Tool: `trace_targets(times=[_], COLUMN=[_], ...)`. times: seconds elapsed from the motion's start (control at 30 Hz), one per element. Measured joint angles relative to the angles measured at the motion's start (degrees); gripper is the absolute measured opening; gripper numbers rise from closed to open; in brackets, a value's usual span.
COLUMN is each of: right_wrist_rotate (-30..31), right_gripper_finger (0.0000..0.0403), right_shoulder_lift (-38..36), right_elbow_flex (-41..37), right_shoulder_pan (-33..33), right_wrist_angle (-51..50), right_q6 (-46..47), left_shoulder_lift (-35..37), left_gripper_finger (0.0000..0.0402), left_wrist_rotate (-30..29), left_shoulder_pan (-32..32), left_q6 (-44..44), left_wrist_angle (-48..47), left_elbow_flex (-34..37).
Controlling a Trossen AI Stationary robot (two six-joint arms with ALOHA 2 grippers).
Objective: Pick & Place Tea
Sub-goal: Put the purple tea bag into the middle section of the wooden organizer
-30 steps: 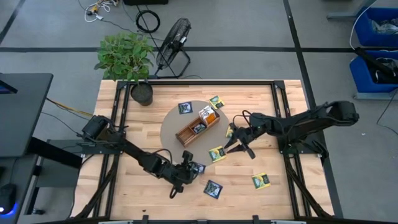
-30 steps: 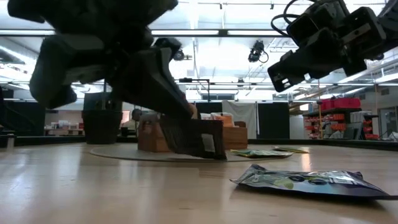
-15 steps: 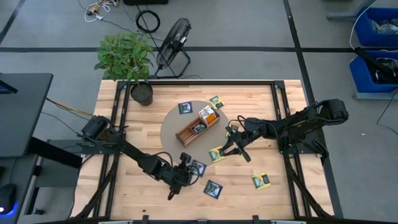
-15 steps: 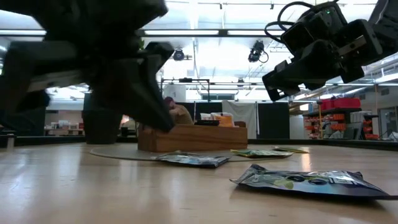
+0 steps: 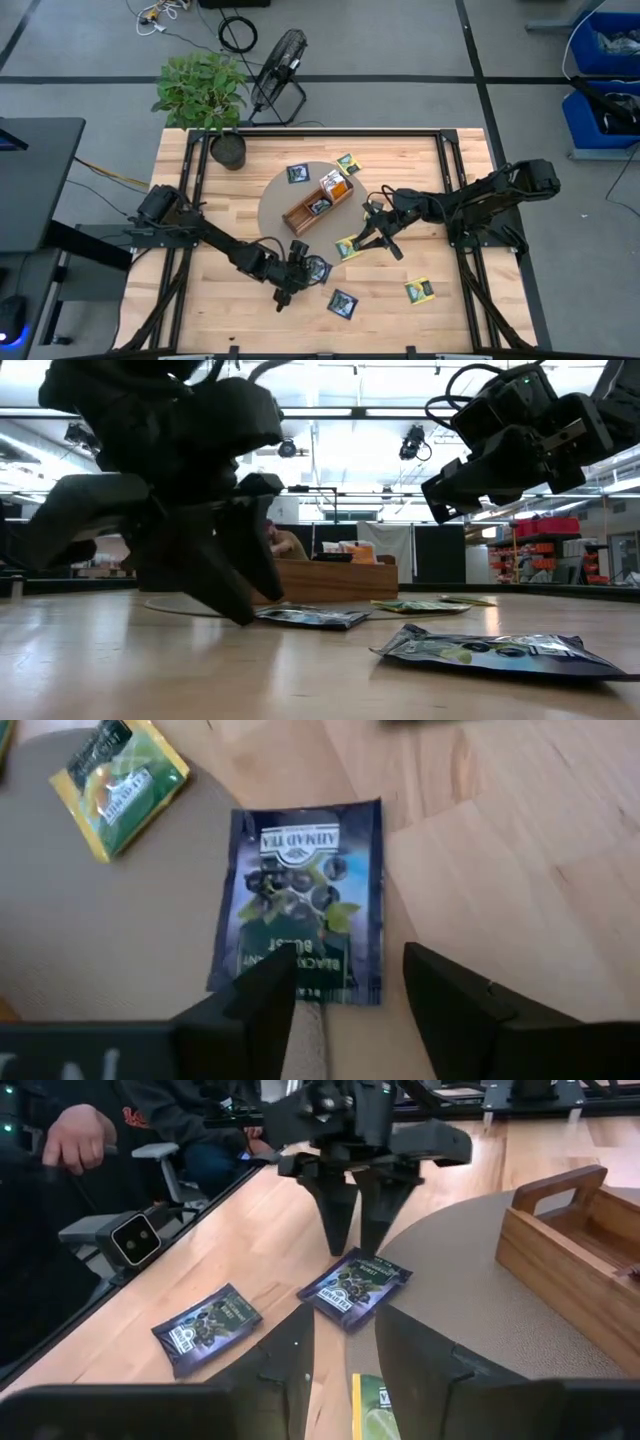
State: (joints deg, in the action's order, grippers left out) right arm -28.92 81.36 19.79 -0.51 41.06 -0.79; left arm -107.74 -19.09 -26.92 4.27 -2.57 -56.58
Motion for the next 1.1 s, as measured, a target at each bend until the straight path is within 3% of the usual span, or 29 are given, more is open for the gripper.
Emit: trace_targets(times=[0.17,0.3,0.43,0.67,0.9,1.1], right_wrist_rotate=[0.0,0.0,0.0,0.0,0.0,0.0], right_gripper_finger=[0.0119,0.0119,0.0119,0.0119,0.0119,0.0119], right_shoulder_lift=[0.0,0.0,0.0,0.0,0.0,0.0], right_elbow_flex=[0.0,0.0,0.0,0.0,0.0,0.0], right_shoulder_pan=[0.0,0.0,0.0,0.0,0.0,0.0], right_wrist_angle=[-0.4,-0.5,-0.4,-0.6,-1.5,-0.6], right_q6=[-0.7,-0.8,-1.6,-1.4,-1.2,1.4], left_shoulder_lift=[-1.0,-2.0,-2.3,-2.5,-2.5,-2.5], left_gripper_finger=[0.0200,0.0183,0.0137,0.0012,0.0003,0.0002], left_wrist_rotate=[1.4,5.1,8.1,9.2,3.5,3.4], left_shoulder_pan=[2.0,3.6,5.4,6.7,4.5,3.8], left_q6=[1.1,1.2,1.3,1.6,5.0,2.1], left_wrist_angle=[0.4,0.0,-0.5,0.0,4.3,3.1], left_elbow_flex=[-0.2,-0.3,-0.3,-0.2,0.0,-0.1])
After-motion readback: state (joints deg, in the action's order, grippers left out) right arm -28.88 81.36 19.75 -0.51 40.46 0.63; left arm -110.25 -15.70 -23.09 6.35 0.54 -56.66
